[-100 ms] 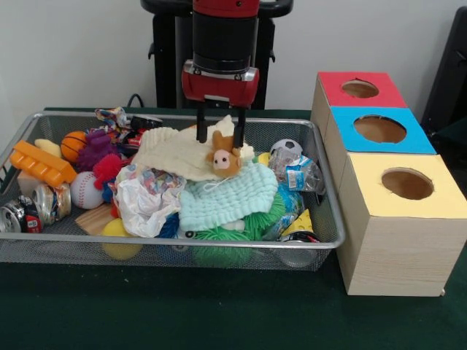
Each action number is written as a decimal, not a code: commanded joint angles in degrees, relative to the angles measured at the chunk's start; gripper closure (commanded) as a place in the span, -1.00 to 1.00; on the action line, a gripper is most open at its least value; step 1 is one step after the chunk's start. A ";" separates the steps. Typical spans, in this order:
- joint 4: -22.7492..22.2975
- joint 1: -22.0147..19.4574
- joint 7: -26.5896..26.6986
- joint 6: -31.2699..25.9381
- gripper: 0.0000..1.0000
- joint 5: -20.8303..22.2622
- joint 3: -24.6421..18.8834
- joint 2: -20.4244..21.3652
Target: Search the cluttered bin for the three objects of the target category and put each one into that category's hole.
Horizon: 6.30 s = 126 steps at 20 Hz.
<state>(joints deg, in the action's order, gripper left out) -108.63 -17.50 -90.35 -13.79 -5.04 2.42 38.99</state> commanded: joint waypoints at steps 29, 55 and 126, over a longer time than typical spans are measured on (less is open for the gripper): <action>-1.26 -0.70 -12.76 1.39 -1.00 -2.87 -3.91 -0.98; 0.68 -2.21 -10.44 7.33 -1.00 -0.48 -4.18 -6.80; -6.17 -0.50 -2.21 -4.10 -1.00 -5.04 -1.34 10.72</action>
<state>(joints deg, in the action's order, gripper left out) -109.44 -12.69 -90.37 -22.41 -13.50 7.04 49.78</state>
